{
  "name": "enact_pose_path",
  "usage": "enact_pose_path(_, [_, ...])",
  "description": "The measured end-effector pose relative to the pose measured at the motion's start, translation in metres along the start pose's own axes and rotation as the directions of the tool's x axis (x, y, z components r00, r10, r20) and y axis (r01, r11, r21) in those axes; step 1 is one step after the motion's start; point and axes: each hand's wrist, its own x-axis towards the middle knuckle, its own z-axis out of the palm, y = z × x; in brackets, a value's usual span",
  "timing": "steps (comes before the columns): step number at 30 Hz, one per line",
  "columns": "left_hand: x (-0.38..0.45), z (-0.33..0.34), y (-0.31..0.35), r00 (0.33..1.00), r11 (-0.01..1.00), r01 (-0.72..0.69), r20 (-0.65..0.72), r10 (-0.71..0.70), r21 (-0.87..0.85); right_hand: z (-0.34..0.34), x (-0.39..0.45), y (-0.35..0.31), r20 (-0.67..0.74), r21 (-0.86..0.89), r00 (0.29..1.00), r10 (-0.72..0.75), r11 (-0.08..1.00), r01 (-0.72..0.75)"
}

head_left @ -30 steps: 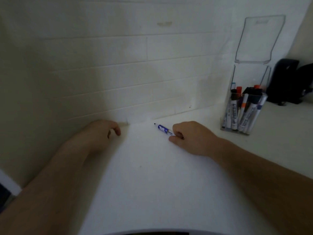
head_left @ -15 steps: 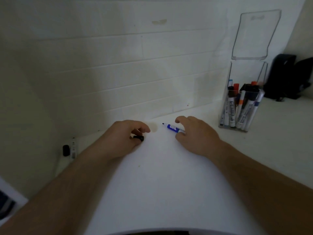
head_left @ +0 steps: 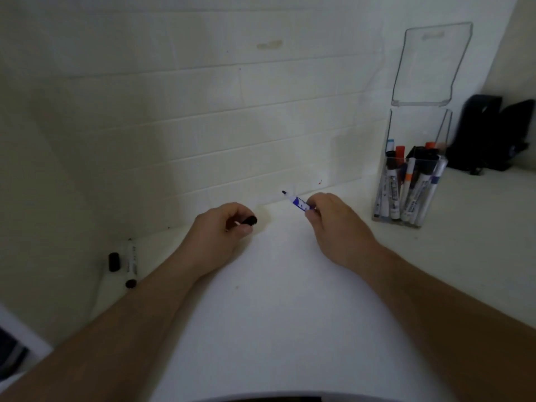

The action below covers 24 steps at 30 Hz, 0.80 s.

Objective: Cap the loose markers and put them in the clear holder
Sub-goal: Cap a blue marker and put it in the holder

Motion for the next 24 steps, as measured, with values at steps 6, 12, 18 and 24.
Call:
enact_pose_path(6, [-0.002, 0.007, 0.005, 0.999, 0.971, 0.028, -0.010, -0.031, -0.238, -0.005, -0.002, -0.005, -0.014, 0.069, 0.999, -0.038, 0.997, 0.039])
enact_pose_path(12, [-0.007, 0.004, 0.014, 0.998, 0.986, 0.012, -0.066, -0.023, -0.166, -0.004, -0.003, -0.002, 0.006, 0.068, 0.996, -0.088, 0.994, 0.087])
enact_pose_path(18, [-0.008, 0.004, 0.019, 0.996, 0.995, -0.019, -0.090, 0.010, -0.098, -0.003, -0.003, -0.001, 0.012, 0.074, 0.997, -0.074, 0.995, 0.073])
enact_pose_path(24, [-0.012, 0.007, 0.026, 0.996, 0.992, -0.041, -0.082, 0.032, -0.115, -0.001, -0.002, 0.001, -0.004, 0.034, 1.000, -0.013, 0.999, 0.013])
